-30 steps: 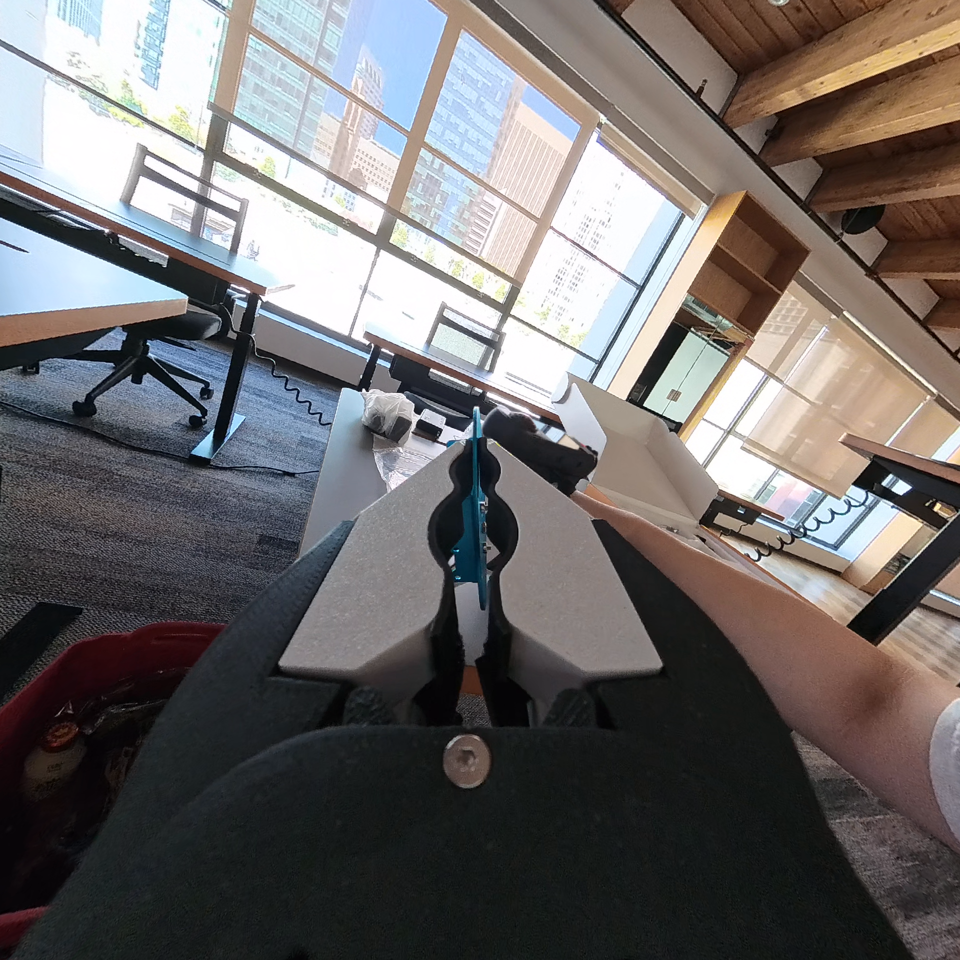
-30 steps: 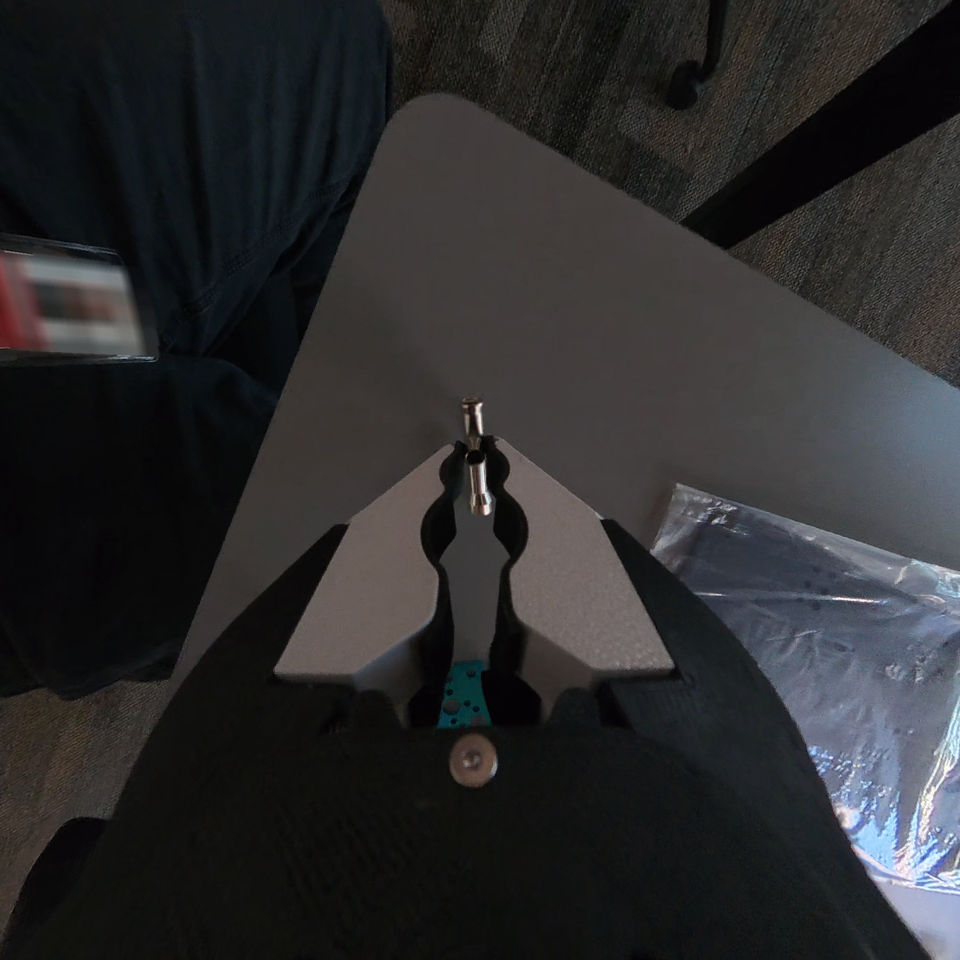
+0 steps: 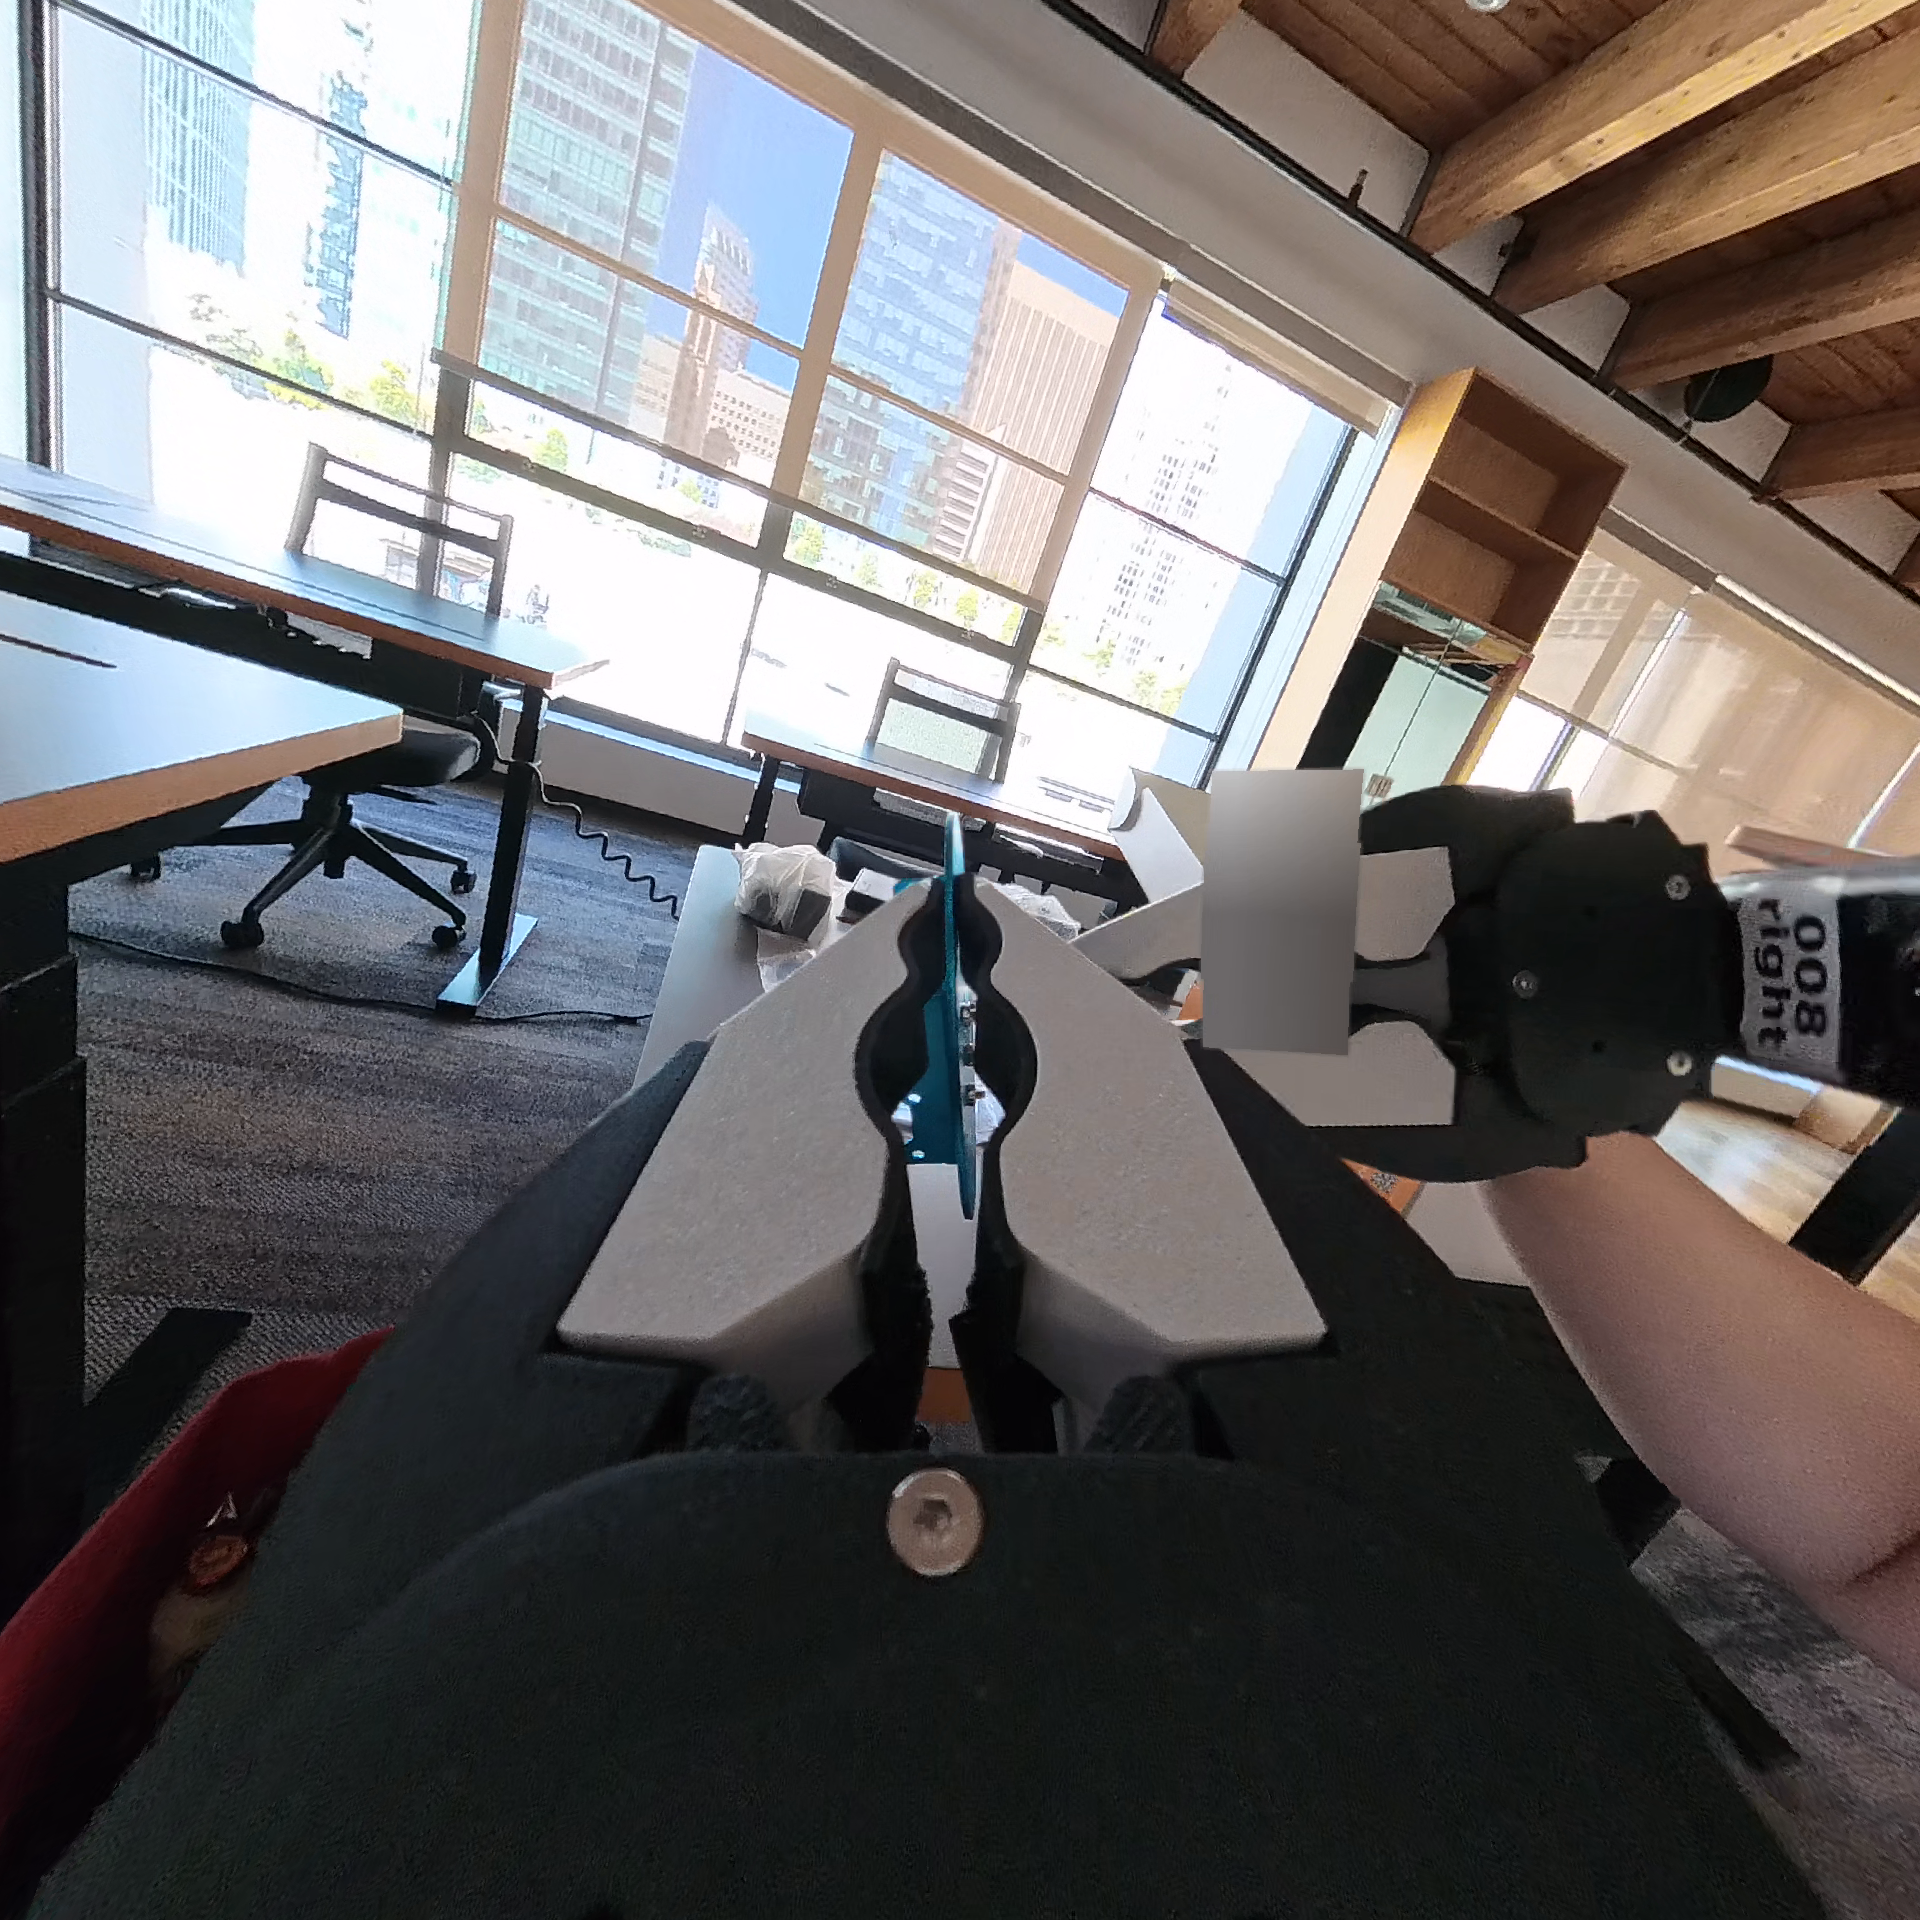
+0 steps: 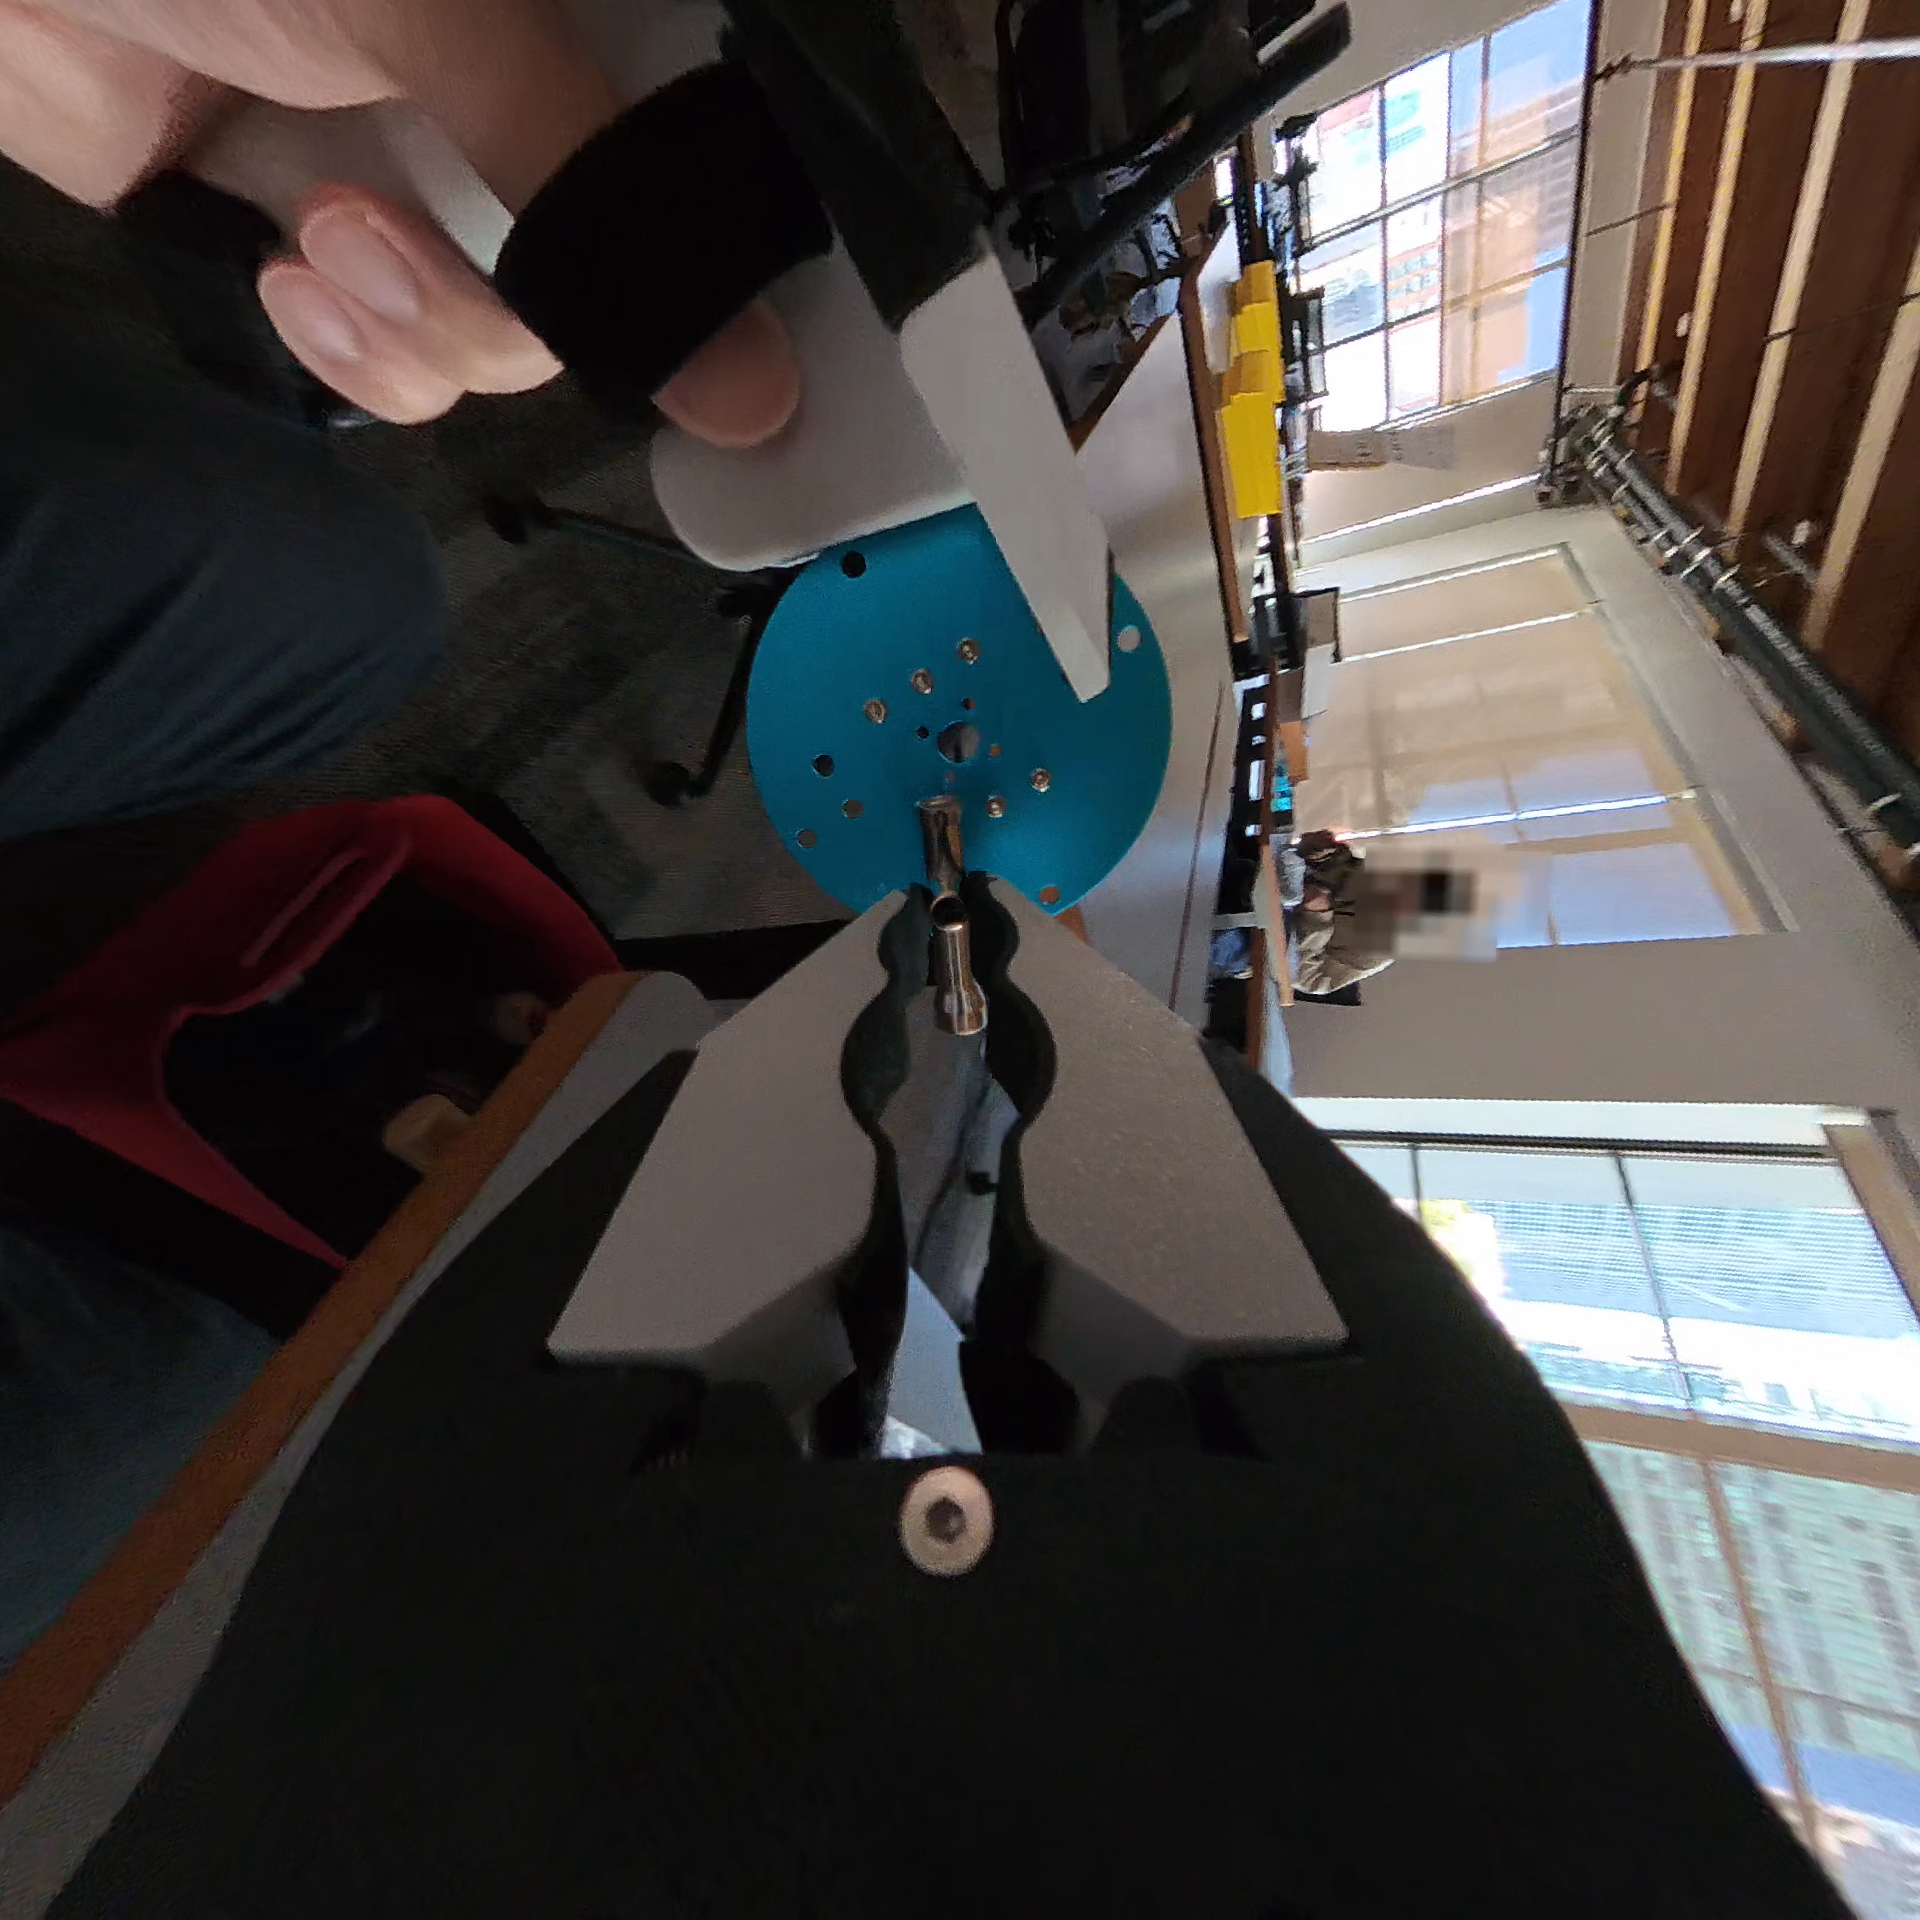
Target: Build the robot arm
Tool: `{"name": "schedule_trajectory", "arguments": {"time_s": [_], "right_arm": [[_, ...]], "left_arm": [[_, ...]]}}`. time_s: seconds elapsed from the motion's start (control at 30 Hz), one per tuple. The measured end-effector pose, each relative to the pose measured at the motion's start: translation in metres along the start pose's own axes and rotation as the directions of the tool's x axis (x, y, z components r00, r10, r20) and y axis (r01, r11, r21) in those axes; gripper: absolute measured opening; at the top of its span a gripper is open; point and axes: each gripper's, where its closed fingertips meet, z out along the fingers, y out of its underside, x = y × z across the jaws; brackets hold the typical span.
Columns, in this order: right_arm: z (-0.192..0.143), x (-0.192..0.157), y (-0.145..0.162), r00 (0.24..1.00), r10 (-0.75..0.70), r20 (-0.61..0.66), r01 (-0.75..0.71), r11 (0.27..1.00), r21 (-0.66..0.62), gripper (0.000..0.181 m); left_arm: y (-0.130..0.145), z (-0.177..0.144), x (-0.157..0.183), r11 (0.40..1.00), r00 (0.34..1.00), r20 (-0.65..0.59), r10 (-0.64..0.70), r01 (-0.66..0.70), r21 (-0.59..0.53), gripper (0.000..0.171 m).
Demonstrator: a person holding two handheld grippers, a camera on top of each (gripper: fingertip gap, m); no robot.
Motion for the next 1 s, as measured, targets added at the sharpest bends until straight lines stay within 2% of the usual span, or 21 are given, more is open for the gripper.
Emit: {"name": "schedule_trajectory", "arguments": {"time_s": [0.1, 0.23, 0.8, 1.0], "right_arm": [[-0.003, 0.003, -0.005, 0.992, -0.101, -0.074, 0.101, 0.995, 0.003, 0.006], [-0.005, 0.005, -0.009, 0.979, -0.168, -0.111, 0.169, 0.986, -0.006, 0.006], [-0.008, 0.008, -0.021, 0.976, -0.195, -0.099, 0.195, 0.981, -0.008, 0.006], [-0.003, 0.008, -0.016, 0.955, -0.273, -0.113, 0.263, 0.96, -0.096, 0.007]], "left_arm": [[-0.003, -0.002, 0.004, 1.0, 1.0, -0.008, 0.02, -0.02, 0.015, 0.0], [-0.005, -0.003, 0.006, 0.999, 1.0, -0.012, 0.029, -0.029, 0.021, 0.0], [-0.012, -0.008, 0.014, 0.998, 0.999, -0.033, 0.029, -0.027, 0.049, 0.0], [-0.01, -0.005, 0.015, 0.997, 0.997, 0.014, 0.074, -0.075, 0.034, 0.0]]}}
